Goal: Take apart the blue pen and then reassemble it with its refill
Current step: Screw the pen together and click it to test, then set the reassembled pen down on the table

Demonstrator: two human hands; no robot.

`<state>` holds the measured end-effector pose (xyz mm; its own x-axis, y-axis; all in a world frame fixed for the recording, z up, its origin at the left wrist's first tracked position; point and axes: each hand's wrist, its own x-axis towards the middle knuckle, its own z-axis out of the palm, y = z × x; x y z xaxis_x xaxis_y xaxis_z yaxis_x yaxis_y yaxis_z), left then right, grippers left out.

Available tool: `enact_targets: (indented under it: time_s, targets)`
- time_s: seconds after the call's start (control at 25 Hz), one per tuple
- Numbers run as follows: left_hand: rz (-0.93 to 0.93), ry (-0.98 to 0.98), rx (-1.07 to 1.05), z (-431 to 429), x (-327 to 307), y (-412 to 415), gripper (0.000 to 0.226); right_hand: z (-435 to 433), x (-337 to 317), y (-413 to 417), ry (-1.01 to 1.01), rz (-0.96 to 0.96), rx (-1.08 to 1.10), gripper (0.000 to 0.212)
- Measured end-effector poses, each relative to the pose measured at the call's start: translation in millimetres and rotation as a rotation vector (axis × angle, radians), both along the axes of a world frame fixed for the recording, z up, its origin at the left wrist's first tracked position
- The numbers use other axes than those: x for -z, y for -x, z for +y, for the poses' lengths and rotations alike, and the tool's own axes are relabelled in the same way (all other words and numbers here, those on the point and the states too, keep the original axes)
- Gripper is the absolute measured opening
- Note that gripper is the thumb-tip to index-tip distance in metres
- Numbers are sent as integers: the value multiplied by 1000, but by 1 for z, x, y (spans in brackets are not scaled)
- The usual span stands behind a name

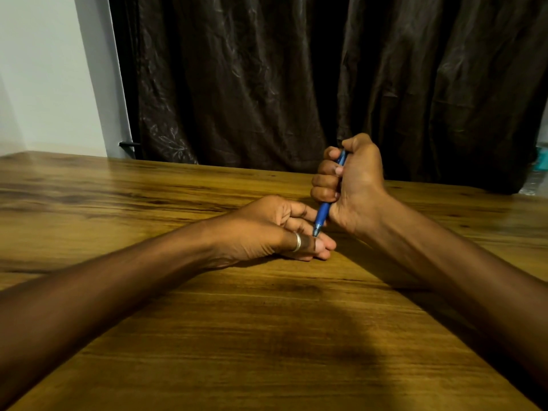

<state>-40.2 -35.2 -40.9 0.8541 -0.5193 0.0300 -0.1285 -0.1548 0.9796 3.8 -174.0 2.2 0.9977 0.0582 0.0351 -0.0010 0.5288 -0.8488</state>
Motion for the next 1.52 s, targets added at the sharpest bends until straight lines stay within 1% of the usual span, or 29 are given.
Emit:
enact_targets:
  time_s: [0.12,0.24,0.4,0.44,0.48,0.56,0.6,0.72,0.8,0.88,0.96,1.04,1.12,1.16,1.24,1.32,1.44,1.52]
  targets:
    - [-37,10,-157,-9,-2,4,27,1,1,0,-7,23,-25,35]
    - [-153,-37,-301,-14,1,4,28,1,2,1,-3,26,-37,36]
    - [-293,-85,-417,-13,3,2,19,2,3,-1,46,4,-41,38]
    - [-304,-75,-441,-12,3,2,18,3,4,-3,106,-12,-14,40]
    - [-300,-56,-464,-10,2,0,18,5,6,-4,206,-41,28,44]
    - [-279,-34,-519,-5,0,-3,21,8,9,-8,450,-134,117,49]
    - [-274,-44,-551,-2,-2,-5,21,9,10,-8,558,-183,150,47]
    - [-277,-88,-618,4,-3,-9,21,8,15,-8,832,-331,187,30]
    - [-268,-104,-632,7,-4,-11,22,6,19,-9,883,-378,160,22]
    - [-259,-117,-624,8,-4,-11,21,5,23,-12,865,-396,133,17]
    - [-282,-144,-615,8,-3,-11,22,4,23,-14,854,-391,112,11]
    - [-331,-177,-617,8,-2,-13,24,2,21,-13,845,-380,108,10]
    - [-416,-241,-636,13,-4,-16,24,0,19,-13,862,-377,156,11]
    - [-474,-293,-650,15,-4,-16,20,-2,18,-14,888,-377,201,11]
    - [-577,-416,-656,19,-5,-16,13,-4,17,-17,992,-397,294,9]
    - [-640,-553,-646,19,-3,-17,16,-8,17,-18,1130,-425,332,9]
    - [-674,-733,-659,17,2,-21,25,-11,19,-17,1290,-428,282,10]
    - [-639,-757,-647,18,3,-23,22,-12,20,-18,1376,-415,274,11]
